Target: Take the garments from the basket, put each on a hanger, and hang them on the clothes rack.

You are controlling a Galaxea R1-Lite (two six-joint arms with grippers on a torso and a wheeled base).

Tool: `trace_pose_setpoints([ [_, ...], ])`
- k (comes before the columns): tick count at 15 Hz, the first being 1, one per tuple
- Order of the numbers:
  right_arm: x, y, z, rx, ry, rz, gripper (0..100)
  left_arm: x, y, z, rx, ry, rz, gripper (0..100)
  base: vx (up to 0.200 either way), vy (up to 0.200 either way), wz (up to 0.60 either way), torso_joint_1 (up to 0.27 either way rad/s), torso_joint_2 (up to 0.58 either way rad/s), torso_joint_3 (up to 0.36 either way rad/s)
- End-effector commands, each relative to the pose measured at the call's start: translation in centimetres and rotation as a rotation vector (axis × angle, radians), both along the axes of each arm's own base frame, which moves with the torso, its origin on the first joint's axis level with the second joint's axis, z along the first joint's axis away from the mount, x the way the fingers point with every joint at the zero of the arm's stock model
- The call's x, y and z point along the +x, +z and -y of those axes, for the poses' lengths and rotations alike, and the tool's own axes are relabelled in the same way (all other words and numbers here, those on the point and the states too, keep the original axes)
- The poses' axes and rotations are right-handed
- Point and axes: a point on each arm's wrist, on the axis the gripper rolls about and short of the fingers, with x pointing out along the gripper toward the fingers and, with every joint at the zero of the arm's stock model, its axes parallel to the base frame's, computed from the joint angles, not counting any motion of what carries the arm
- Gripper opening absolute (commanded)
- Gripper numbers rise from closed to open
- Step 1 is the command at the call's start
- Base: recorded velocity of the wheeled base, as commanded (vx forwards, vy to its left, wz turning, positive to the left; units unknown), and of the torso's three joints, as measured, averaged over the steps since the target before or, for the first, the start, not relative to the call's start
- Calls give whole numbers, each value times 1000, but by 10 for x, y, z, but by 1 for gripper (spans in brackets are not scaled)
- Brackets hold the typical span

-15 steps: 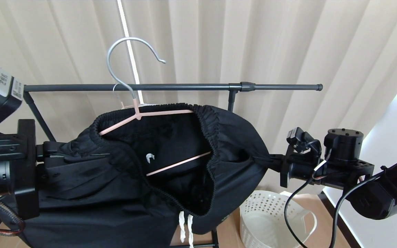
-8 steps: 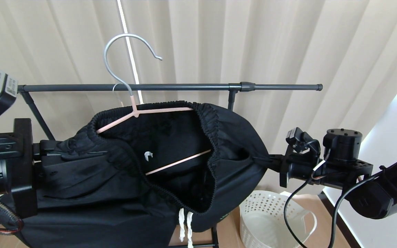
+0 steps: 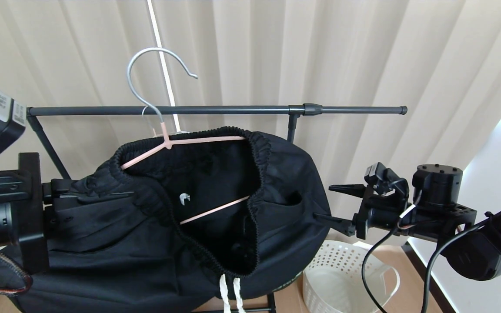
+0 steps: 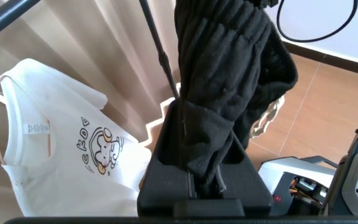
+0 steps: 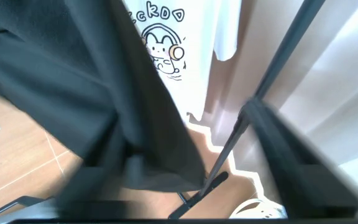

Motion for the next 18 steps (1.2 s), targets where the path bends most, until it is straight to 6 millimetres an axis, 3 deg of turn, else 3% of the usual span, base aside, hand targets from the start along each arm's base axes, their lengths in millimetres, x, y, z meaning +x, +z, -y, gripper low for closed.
trace_pose_setpoints([
  [1,-11,15,1,7,9,43,100,2,-4,-2,4,17,-15,0,0,0,0,0,0,0],
  [7,-40,48,-3,28,43,137,100,-1,-14,-9,-7,68,-66,0,0,0,0,0,0,0],
  [11,-56,64,-9,41,58,182,100,-15,-22,-13,2,135,-75,0,0,0,0,0,0,0],
  [18,-61,77,-22,37,-59,221,100,-11,-37,-14,-45,260,-148,0,0,0,0,0,0,0],
])
